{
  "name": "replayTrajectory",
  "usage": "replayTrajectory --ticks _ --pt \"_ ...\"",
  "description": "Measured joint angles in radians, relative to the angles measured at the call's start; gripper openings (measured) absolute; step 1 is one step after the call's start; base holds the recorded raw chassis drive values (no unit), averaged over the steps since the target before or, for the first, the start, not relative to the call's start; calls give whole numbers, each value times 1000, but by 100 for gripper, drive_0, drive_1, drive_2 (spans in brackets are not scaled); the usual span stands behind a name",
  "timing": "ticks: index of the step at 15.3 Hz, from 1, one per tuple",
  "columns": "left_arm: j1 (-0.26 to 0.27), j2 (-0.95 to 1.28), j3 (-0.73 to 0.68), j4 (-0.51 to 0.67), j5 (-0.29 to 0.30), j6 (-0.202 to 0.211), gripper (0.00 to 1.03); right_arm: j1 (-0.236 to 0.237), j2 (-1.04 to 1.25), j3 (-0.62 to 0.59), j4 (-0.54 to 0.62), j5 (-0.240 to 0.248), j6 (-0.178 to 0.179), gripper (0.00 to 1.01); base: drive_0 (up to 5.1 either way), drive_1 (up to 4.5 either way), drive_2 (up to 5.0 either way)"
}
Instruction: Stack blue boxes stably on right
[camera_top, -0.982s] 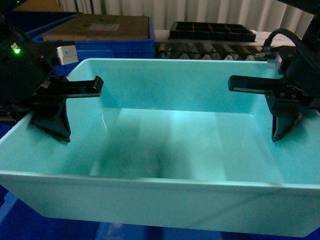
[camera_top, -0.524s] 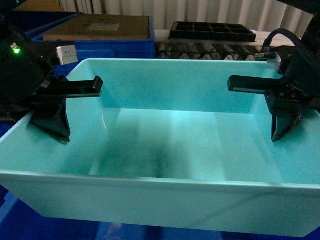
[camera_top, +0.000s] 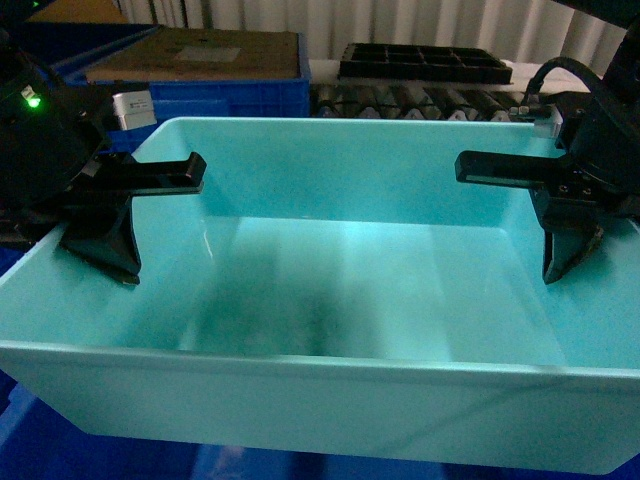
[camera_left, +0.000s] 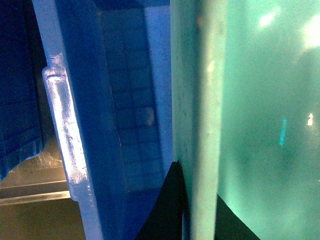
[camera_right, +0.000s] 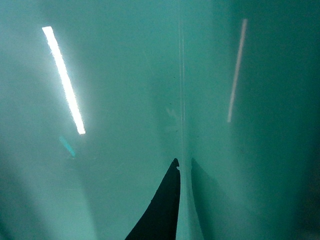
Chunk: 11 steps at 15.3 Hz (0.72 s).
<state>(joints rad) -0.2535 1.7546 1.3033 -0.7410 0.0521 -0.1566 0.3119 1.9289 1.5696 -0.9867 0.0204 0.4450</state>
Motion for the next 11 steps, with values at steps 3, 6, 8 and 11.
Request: replayTrajectory --ticks 3,6,8,11 --pt "0 0 -5 19 12 0 2 0 0 0 -3 -2 2 7 0 0 0" --pt "0 29 -17 1 23 -17 2 -1 28 8 14 -2 -11 7 0 0 0" --pt "0 83 -17 19 18 -7 2 -21 119 24 58 -48 -29 7 0 0 0" --pt "5 158 -17 64 -6 37 2 -26 181 -14 158 -77 -44 7 0 0 0"
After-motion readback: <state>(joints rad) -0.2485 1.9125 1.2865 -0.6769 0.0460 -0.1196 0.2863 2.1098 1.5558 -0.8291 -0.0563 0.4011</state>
